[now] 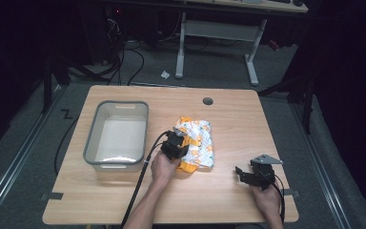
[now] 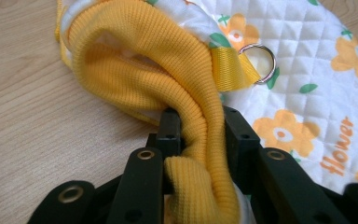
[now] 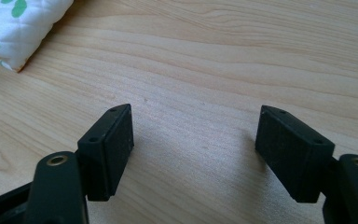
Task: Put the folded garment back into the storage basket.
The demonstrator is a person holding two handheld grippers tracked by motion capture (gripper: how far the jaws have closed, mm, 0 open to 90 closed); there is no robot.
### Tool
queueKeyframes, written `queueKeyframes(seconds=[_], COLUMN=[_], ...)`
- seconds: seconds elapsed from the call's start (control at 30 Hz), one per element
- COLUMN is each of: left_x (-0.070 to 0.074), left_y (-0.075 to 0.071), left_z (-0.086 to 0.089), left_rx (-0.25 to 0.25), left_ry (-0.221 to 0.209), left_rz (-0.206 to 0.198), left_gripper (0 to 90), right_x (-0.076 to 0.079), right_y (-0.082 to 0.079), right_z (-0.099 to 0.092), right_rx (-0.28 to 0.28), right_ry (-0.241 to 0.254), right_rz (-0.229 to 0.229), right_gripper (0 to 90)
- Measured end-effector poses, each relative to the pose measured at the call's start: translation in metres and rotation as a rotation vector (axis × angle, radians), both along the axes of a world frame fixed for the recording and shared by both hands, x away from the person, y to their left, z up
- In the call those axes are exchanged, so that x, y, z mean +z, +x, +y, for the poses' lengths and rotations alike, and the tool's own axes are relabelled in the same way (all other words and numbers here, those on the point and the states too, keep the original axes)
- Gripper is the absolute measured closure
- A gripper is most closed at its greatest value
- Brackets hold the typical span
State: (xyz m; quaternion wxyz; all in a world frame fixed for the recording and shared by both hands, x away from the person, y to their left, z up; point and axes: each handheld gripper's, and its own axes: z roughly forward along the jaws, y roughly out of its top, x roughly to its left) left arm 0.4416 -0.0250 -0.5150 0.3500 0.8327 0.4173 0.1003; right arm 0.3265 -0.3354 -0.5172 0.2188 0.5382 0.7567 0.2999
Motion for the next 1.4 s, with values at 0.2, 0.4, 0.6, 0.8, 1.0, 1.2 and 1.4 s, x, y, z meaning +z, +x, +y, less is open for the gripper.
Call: queueKeyframes(seconds=[0.2,0.4,0.6,0.8,1.0,1.2,1.4], left_x=[0.002,0.006,0.016,0.025,0.037,0.044,0.051], left_y=[0.000,-0.002,-0.006,-0.010,-0.015,-0.018,-0.023], left_z=[0.001,0.003,0.007,0.010,0.015,0.019,0.021], left_rx=[-0.002,-0.003,-0.017,-0.029,-0.040,-0.048,-0.054], left_ry=[-0.008,-0.041,-0.074,-0.114,-0.146,-0.178,-0.182], left_rz=[-0.003,-0.007,-0.020,-0.032,-0.050,-0.055,-0.066], left_gripper=[73.4,74.2,74.7,74.9,75.0,75.1,75.0], right_x=[0.000,0.000,0.000,0.000,0.000,0.000,0.000], right_y=[0.000,0.000,0.000,0.000,0.000,0.000,0.000], right_z=[0.000,0.000,0.000,0.000,0.000,0.000,0.000], right_rx=[0.000,0.000,0.000,0.000,0.000,0.000,0.000], right_ry=[0.000,0.000,0.000,0.000,0.000,0.000,0.000], right_rz=[0.000,0.000,0.000,0.000,0.000,0.000,0.000], right_gripper=[27.9,28.0,28.0,28.0,28.0,28.0,28.0])
